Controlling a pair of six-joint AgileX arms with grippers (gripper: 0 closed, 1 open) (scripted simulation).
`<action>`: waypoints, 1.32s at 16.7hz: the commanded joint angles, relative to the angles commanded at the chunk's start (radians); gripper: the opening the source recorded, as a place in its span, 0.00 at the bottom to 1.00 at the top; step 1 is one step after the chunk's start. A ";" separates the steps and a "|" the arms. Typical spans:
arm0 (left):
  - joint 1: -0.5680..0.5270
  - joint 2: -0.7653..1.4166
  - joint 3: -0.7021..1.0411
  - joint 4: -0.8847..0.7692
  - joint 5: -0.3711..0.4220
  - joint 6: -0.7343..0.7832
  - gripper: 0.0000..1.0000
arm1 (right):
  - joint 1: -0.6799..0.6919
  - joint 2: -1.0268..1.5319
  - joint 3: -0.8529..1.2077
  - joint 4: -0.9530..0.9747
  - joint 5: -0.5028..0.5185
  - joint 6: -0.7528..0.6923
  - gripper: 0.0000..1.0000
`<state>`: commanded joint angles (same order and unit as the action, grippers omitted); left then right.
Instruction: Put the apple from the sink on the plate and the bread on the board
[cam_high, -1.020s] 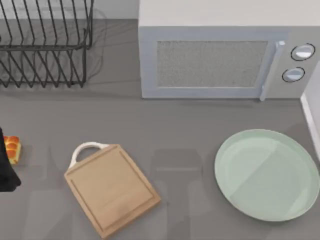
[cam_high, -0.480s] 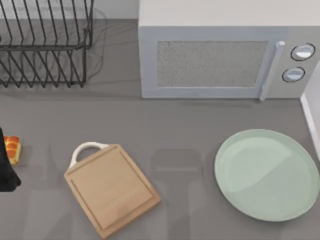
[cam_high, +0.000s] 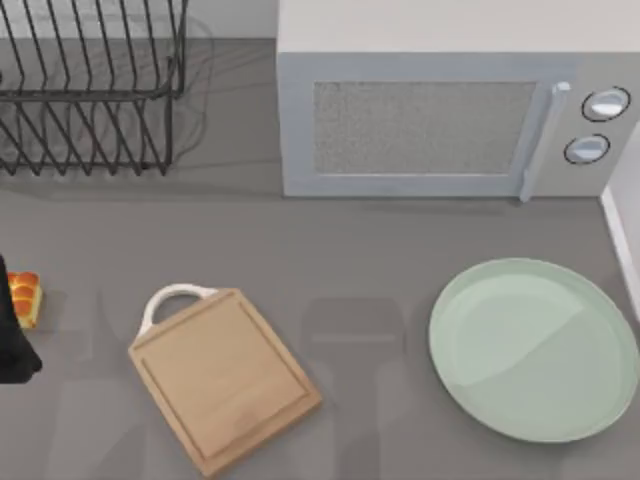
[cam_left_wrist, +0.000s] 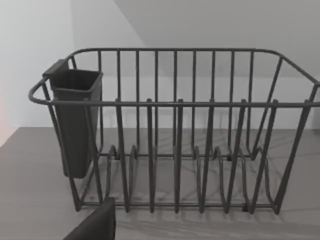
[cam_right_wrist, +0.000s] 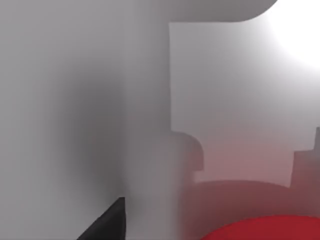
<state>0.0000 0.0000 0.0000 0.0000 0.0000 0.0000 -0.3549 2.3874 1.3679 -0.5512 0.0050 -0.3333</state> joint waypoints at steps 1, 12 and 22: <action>0.000 0.000 0.000 0.000 0.000 0.000 1.00 | 0.000 0.000 0.000 0.000 0.000 0.000 0.47; 0.000 0.000 0.000 0.000 0.000 0.000 1.00 | 0.000 0.000 0.000 0.000 0.000 0.000 0.00; 0.000 0.000 0.000 0.000 0.000 0.000 1.00 | 0.002 -0.161 0.084 -0.192 -0.021 0.010 0.00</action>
<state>0.0000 0.0000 0.0000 0.0000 0.0000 0.0000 -0.3531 2.2259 1.4518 -0.7430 -0.0163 -0.3234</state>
